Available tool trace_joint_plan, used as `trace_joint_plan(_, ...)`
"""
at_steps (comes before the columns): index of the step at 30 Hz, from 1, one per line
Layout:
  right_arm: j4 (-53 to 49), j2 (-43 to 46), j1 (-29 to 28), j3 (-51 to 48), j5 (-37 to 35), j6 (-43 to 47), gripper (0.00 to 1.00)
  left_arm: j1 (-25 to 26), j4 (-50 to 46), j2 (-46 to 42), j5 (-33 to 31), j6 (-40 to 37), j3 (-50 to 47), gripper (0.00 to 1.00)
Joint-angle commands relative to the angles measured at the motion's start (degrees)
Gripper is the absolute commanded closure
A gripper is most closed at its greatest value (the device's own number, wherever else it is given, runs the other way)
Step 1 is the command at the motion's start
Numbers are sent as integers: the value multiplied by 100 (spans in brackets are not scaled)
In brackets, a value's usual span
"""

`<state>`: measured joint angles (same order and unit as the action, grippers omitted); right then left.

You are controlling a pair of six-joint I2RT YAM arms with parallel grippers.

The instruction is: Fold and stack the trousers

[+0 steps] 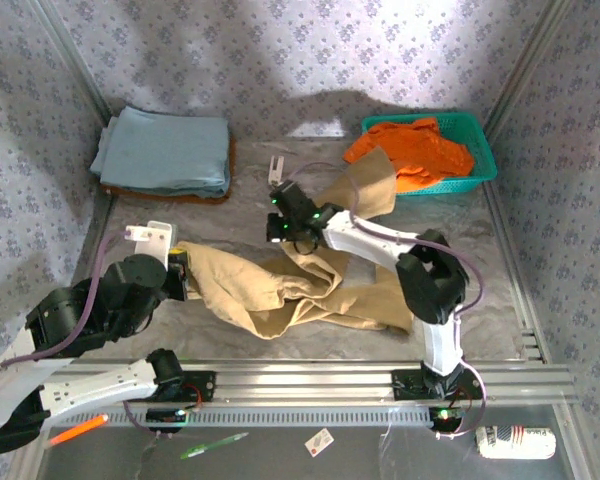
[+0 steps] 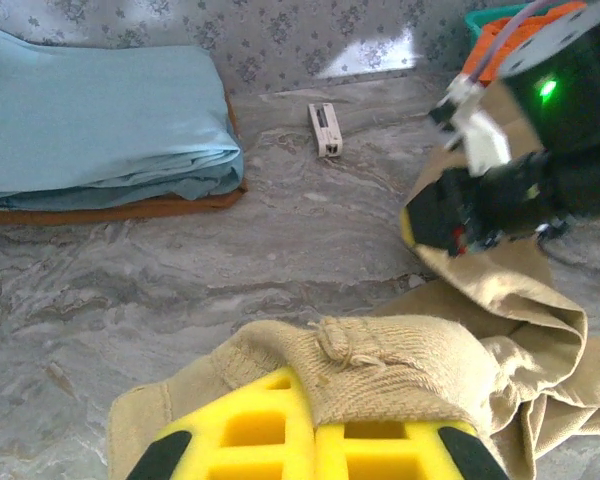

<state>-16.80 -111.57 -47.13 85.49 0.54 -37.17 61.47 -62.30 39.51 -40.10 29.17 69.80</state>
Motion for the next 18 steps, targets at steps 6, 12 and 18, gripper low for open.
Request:
trace_joint_plan(6,-314,-141,77,89,335,-46,63,-47,253,-37,-155,-25,12,100)
trace_joint_plan(12,-929,244,584,221,-628,342,46,-44,385,-7,-115,-16,-97,100)
trace_joint_plan(18,-1532,-901,1597,794,-517,570,100,-56,421,126,-60,-42,-53,100)
